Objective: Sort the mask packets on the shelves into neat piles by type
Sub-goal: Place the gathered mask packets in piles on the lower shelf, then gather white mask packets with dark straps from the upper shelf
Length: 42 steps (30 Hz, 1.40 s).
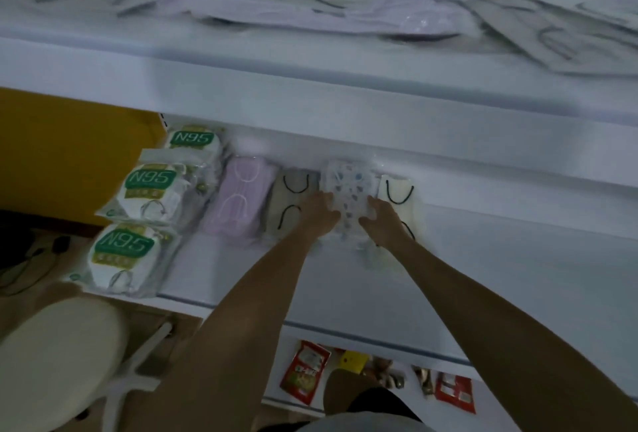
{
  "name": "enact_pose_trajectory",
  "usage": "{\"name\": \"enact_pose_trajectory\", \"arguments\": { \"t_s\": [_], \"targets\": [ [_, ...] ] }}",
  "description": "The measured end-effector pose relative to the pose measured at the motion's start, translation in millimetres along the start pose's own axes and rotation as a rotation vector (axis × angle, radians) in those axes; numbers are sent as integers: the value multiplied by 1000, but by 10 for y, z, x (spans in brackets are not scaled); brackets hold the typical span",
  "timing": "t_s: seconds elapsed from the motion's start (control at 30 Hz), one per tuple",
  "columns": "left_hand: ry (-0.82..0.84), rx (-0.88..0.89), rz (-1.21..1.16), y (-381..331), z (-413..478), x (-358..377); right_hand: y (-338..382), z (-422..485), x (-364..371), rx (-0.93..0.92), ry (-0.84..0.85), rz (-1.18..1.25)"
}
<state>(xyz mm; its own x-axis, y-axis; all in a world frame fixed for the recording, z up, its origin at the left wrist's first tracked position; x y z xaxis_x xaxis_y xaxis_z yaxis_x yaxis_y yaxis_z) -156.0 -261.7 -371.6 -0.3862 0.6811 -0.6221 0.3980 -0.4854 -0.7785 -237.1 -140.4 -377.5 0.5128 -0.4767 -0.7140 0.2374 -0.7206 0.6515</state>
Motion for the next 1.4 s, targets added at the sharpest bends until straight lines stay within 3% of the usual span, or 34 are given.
{"name": "enact_pose_trajectory", "arguments": {
  "t_s": [0.1, 0.27, 0.47, 0.57, 0.8, 0.97, 1.03, 1.1, 1.23, 1.4],
  "targets": [
    [-81, 46, 111, 45, -77, -77, 81, -111, -37, -112, -41, -141],
    [-220, 185, 112, -215, -378, -596, 613, -702, -326, -428, -140, -78],
    [-64, 335, 195, -221, -1175, -1028, 1134, -1674, -365, -665, -79, -154],
    [-37, 545, 246, -369, -1769, -1243, 1389, -2294, -310, -822, -20, -147],
    [-387, 1037, 411, -1432, -2843, -2155, 2467, -3501, -1094, -1176, -229, -11],
    [-575, 1197, 417, -2106, -3047, -2848, 3171, -3471, -1792, -1170, -367, 57],
    [-649, 1168, 408, -2220, -2913, -3183, 3392, -3204, -1941, -1090, -371, 68],
    [-669, 1017, 398, -2194, -2585, -3559, 3573, -2802, -1978, -949, -306, 45],
    [-560, 589, 488, -1799, -1774, -4200, 3882, -2007, -1832, -682, -105, -63],
    [-394, 153, 623, -1103, -1162, -4600, 4325, -1335, -1433, -567, -30, -225]
  ]
}}
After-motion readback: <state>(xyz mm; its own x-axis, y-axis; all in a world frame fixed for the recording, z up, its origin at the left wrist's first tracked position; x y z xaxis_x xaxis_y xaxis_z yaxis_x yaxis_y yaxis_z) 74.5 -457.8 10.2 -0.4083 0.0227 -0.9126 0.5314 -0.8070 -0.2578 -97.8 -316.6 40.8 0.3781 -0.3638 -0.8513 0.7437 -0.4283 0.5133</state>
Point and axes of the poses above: each hand's wrist, its own z-axis towards the middle knuckle, its own x-axis out of the palm, y = z × x, the point moved 9 cm from there along z, towards the middle knuckle, and after that the axes turned 6 degrees about x, right-handed, at the moved point
